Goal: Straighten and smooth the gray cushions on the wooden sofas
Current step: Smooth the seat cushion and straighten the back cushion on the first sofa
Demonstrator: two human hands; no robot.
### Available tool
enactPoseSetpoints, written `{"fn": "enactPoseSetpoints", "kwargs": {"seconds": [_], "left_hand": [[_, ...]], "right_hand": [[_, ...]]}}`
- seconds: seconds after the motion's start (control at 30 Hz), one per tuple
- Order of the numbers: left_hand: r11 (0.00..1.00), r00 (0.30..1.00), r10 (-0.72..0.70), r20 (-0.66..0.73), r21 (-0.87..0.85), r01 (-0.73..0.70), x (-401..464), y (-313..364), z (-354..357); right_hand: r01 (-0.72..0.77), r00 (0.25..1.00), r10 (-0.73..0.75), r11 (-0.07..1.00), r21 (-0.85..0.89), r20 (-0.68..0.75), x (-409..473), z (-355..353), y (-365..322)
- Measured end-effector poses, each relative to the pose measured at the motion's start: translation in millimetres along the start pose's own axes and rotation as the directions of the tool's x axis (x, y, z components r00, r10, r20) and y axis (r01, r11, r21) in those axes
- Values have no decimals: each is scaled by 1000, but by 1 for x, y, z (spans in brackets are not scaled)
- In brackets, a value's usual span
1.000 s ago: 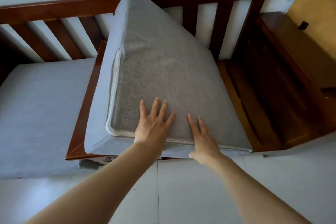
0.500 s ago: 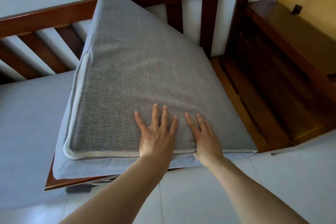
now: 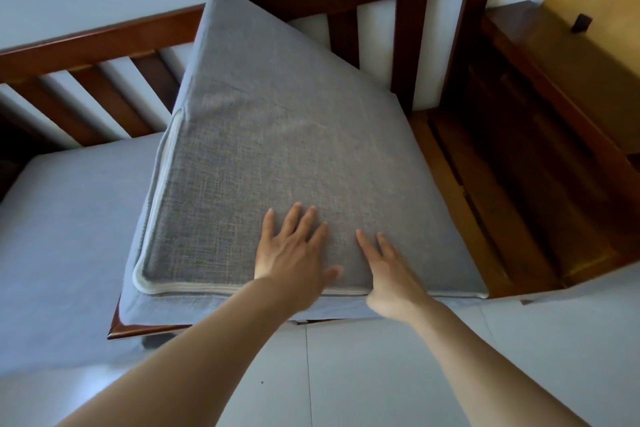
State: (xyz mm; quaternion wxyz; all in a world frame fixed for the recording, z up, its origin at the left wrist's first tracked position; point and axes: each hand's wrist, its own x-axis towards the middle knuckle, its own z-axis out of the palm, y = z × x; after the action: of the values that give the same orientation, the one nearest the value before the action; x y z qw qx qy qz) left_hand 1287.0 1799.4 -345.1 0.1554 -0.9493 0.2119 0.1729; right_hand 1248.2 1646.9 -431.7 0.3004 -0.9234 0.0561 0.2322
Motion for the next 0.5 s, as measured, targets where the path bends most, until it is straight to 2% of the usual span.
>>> {"fn": "enactPoseSetpoints", "kwargs": {"seconds": [0.07, 0.13, 0.27, 0.5], "left_hand": [[1000, 1000, -18, 9, -7, 18, 4, -3, -8], [998, 998, -53, 18, -14, 53, 11, -5, -17], [997, 997, -74, 20, -7, 74, 31, -10, -35], [996, 996, -87, -19, 24, 87, 111, -44, -72]], "right_hand": [[40, 999, -44, 984, 175, 17, 3, -12, -3], [104, 995, -99, 960, 258, -31, 9, -25, -11], [174, 984, -157, 950, 260, -84, 27, -43, -30], [159, 979, -120, 956, 248, -163, 96, -88, -59]]}}
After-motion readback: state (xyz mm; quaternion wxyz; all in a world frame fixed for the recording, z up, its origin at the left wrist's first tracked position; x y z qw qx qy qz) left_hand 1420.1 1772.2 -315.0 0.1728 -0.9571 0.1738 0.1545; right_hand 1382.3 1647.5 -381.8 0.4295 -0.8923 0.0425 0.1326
